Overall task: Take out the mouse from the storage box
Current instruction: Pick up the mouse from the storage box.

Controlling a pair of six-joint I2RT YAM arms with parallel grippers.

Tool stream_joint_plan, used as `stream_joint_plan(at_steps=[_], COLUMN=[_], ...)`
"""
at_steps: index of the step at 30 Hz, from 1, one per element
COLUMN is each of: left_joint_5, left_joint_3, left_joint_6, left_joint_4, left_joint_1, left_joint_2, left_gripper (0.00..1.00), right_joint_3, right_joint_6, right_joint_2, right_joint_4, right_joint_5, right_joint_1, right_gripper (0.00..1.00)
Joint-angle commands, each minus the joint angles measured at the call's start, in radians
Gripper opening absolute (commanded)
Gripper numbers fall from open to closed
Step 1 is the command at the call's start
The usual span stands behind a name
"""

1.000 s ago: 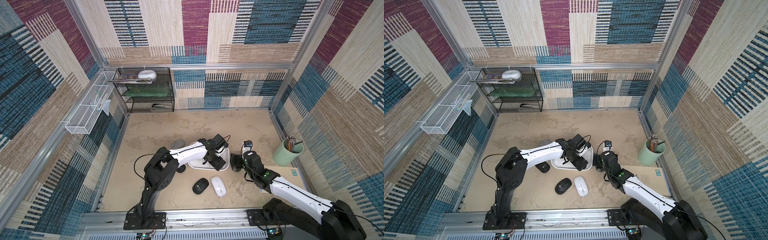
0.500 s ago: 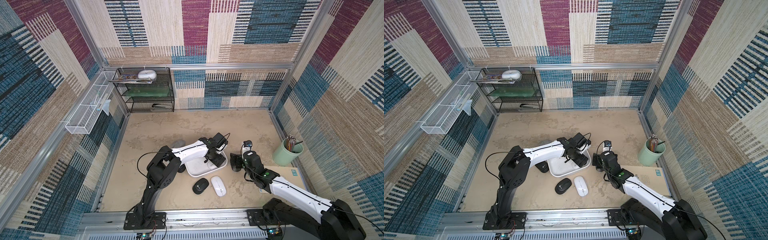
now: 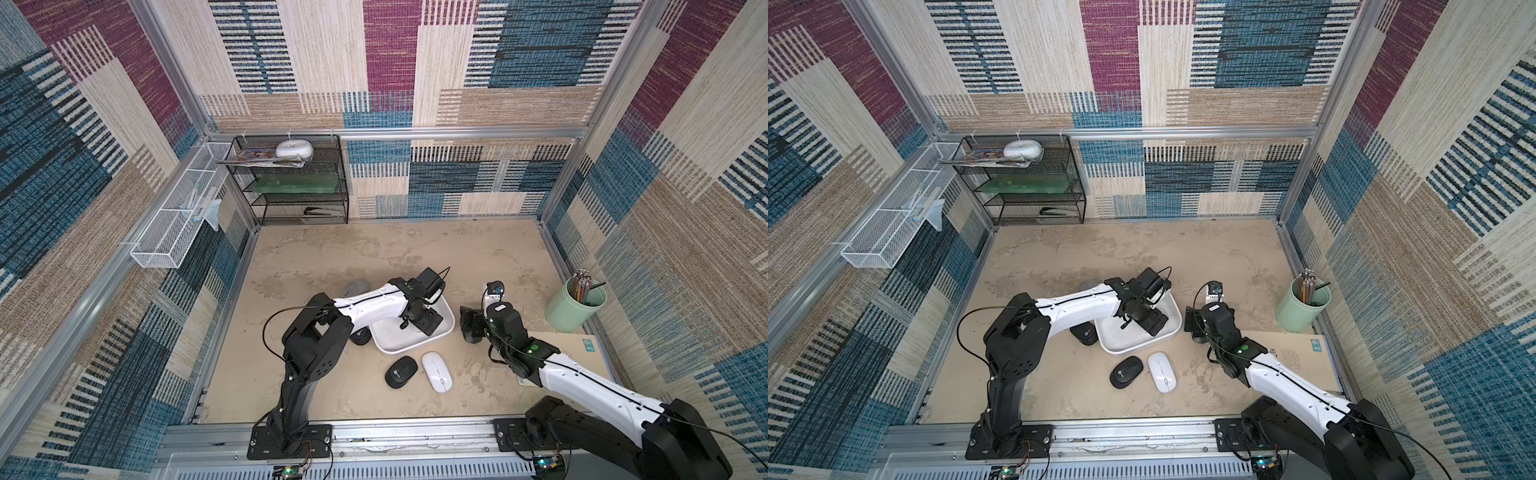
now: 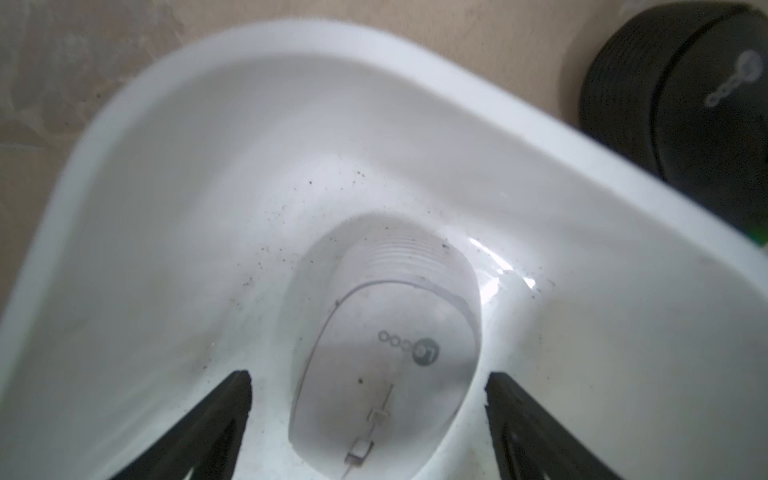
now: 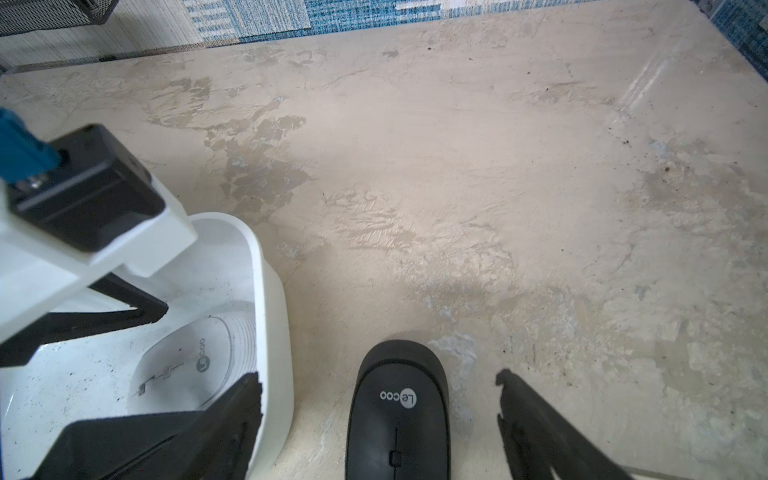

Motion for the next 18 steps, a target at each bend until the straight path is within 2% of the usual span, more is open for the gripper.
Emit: stream_joint_plan(at_steps=[1,5,10,18], left_joint_5=[-0.014,-0.007,0.000,-0.009], left_joint_3=[-0.009,-0.002,0.005,-0.003], left_joint_6=[-0.003,-0.002,-0.005,-0.019], left_joint_4=[0.016,0.023,0.036,0.044], left_joint_1=[0.001,0.001,0.004,0.004], left_joint_2=[0.004,0.030,0.052,0.040], left_gripper=[0.93,0.94,0.89,0.70], right_joint_3=[-0.003,-0.004,-0.007,-0.012], right_joint_6=[0.002,0.003,0.005,0.008], right_joint_2=[0.000,0.000,-0.006,-0.010], right_joint_4=[0.030,0.031,0.032,0.033], right_joint_5=[-0.001,0.001,0.006,0.017], right_joint_1=[0.001,0.001,0.000,0.001], right_gripper=[0.91,0.91,0.91,0.91])
